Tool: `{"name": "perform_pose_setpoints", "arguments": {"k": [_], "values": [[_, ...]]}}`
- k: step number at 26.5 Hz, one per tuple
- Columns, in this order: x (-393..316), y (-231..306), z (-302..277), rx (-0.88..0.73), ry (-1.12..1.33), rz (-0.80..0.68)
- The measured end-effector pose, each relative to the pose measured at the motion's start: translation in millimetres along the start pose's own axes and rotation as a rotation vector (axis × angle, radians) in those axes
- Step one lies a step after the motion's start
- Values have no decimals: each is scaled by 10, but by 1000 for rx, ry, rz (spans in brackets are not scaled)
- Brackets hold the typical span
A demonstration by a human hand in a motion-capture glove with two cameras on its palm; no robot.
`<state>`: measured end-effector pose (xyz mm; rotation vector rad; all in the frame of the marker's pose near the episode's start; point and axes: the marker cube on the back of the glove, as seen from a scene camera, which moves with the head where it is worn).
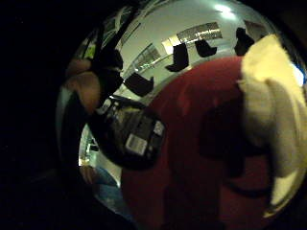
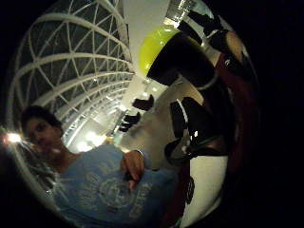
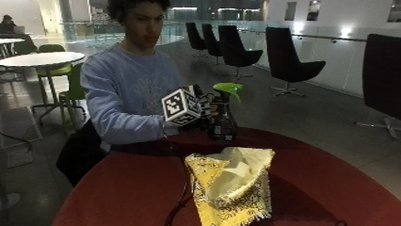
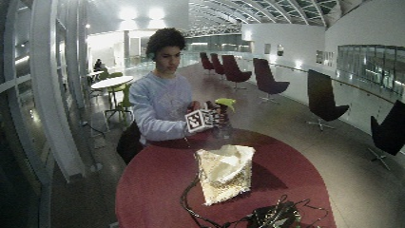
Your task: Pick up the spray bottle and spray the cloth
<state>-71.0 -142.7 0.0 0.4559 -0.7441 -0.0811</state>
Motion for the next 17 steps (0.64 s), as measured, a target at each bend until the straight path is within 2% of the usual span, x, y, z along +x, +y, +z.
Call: {"name": "perform_pose_setpoints", "arguments": {"k": [10,17], "values": [[303,761,-1354,-18,579,-4],[590,1139,-1917,-62,762,36]]}}
